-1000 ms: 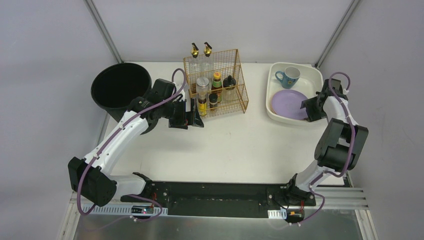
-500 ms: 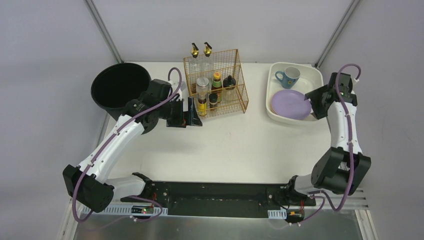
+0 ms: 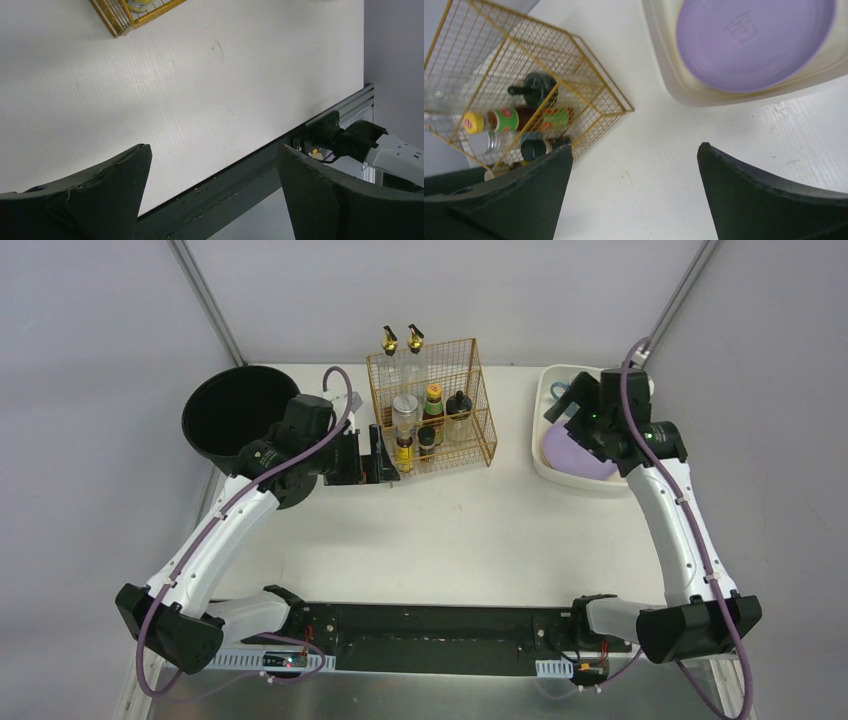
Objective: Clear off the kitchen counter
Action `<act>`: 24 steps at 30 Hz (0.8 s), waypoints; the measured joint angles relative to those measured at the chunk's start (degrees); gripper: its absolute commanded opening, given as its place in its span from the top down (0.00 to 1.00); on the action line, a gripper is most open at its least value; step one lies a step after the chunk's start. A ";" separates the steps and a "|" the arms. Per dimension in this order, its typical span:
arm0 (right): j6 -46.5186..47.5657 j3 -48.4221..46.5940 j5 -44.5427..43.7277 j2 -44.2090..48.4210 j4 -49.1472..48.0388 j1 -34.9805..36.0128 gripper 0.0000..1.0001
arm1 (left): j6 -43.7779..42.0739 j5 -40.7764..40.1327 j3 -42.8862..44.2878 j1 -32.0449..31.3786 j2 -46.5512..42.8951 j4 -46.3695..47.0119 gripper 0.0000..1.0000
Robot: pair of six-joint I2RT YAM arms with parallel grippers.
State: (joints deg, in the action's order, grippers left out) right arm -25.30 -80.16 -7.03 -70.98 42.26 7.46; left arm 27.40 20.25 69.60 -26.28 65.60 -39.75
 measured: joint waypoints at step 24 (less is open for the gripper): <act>5.51 1.33 -2.64 2.86 -2.49 31.19 0.01 | 1.73 -9.40 2.40 0.00 -2.75 -0.20 0.01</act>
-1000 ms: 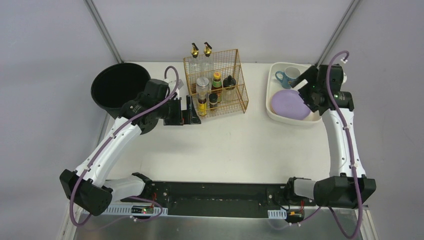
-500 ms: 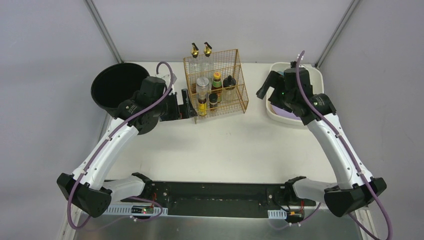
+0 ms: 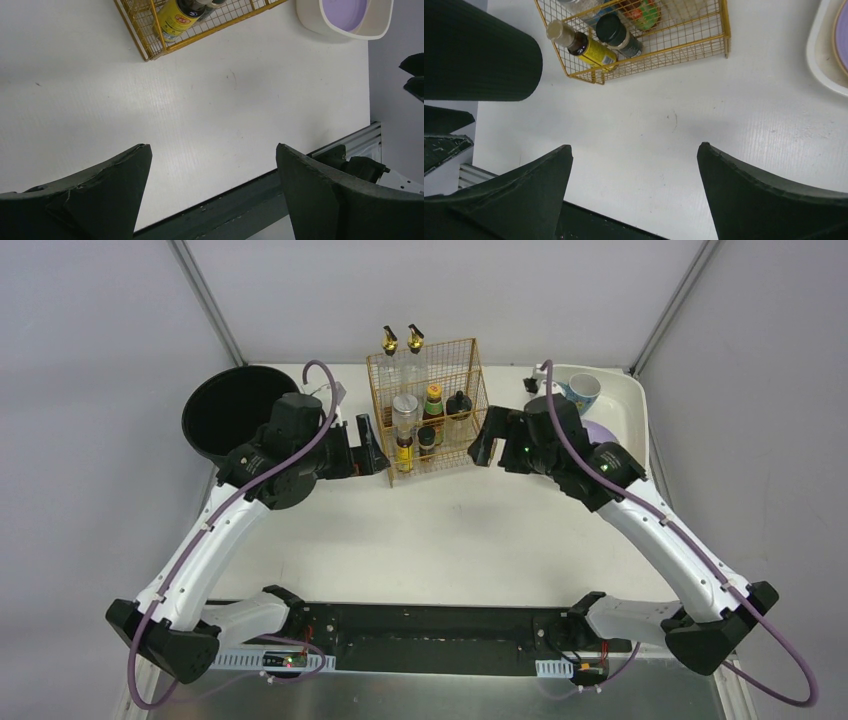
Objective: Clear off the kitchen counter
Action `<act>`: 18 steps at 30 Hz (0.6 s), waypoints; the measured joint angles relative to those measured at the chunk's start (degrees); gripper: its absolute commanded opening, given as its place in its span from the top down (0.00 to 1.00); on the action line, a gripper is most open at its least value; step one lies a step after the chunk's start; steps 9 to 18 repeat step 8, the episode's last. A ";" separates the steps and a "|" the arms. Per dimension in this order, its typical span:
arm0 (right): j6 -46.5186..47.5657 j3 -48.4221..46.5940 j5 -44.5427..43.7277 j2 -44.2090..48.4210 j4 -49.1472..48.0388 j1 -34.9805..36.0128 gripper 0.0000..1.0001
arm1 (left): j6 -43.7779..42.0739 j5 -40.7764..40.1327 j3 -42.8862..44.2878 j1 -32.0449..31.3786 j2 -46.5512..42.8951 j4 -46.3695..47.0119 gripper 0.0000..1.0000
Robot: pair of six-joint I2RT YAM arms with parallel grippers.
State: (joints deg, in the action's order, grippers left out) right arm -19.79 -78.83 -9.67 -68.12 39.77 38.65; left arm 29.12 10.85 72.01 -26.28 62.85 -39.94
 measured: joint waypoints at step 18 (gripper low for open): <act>0.63 2.36 -0.70 0.31 -2.12 4.55 0.01 | -0.22 0.00 0.00 0.00 -0.63 0.00 0.01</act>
